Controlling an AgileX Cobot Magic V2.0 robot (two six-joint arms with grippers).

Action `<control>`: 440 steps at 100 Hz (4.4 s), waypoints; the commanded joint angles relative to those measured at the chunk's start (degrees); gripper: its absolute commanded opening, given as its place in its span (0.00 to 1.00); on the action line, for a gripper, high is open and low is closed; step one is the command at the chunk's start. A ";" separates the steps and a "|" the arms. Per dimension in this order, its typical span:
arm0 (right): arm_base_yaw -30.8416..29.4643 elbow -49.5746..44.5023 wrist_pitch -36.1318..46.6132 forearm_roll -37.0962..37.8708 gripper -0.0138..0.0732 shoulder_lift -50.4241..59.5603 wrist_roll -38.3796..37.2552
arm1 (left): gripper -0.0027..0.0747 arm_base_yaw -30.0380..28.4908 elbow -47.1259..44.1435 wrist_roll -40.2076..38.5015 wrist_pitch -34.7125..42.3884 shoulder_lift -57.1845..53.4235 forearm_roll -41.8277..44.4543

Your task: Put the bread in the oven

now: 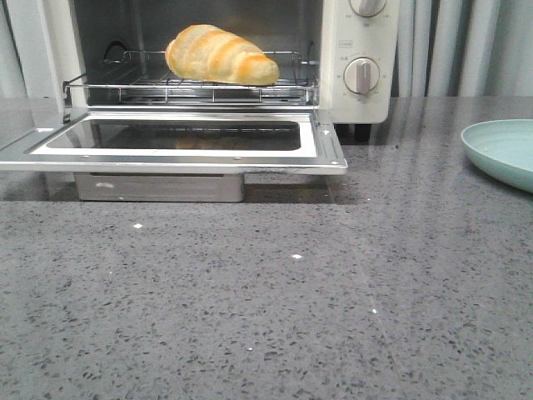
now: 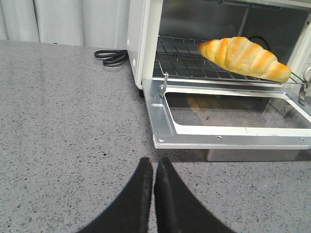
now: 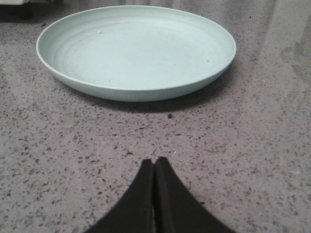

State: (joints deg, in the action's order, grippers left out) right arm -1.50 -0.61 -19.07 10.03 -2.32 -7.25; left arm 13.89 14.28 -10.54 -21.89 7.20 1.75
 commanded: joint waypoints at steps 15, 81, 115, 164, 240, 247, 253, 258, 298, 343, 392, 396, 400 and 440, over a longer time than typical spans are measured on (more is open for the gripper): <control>-0.43 -1.44 2.21 -5.74 0.08 -0.41 8.55 | 0.01 -0.26 1.53 -0.36 4.49 0.60 -0.42; -0.43 -1.44 2.07 -5.74 0.08 -0.41 8.55 | 0.01 -0.26 1.53 -0.36 4.49 0.60 -0.42; -0.43 -1.44 2.07 -5.74 0.08 -0.41 8.55 | 0.01 -0.26 1.53 -0.36 4.49 0.60 -0.42; -0.43 -1.44 2.07 -5.74 0.08 -0.41 8.55 | 0.01 -1.09 -0.56 -0.36 10.83 0.22 5.10; -0.43 -1.44 2.07 -5.74 0.08 -0.41 8.55 | 0.01 -9.89 -13.54 -0.36 16.40 -8.88 -1.75; -0.43 -1.44 2.07 -5.74 0.08 -0.41 8.55 | 0.01 -9.89 -14.35 -0.36 16.40 -8.88 -1.75; -0.43 -1.44 2.07 -5.74 0.08 -0.41 8.55 | 0.01 -9.89 -14.85 -0.36 16.40 -8.88 -1.75; -0.43 -1.44 2.07 -5.74 0.08 -0.41 8.55 | 0.01 -9.89 -15.48 -0.36 16.40 -8.88 -1.37; -0.43 -1.44 2.07 -5.74 0.08 -0.41 8.55 | 0.01 -9.89 -15.60 1.63 7.41 -8.88 -0.32; -0.43 -1.44 2.07 -5.74 0.08 -0.41 8.55 | 0.01 -9.89 -15.60 7.22 6.91 -8.88 -0.20; -0.43 -1.44 2.07 -5.74 0.08 -0.41 8.55 | 0.01 -9.89 -15.60 7.22 6.91 -8.88 -0.66; -0.43 -1.44 2.07 -5.74 0.08 -0.41 8.55 | 0.01 -9.89 -15.60 7.22 7.12 -8.88 -0.66; -0.43 -1.44 2.07 -5.74 0.08 -0.41 8.55 | 0.01 -9.89 -15.60 7.22 7.11 -8.88 -0.66; -0.43 -1.44 2.07 -5.74 0.08 -0.41 8.55 | 0.01 -9.89 -15.60 7.22 7.11 -8.88 -0.66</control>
State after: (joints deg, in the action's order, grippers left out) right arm -1.50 -0.61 -19.07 4.63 -2.32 0.80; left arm 3.98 -0.03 -3.18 -18.98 -0.10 1.54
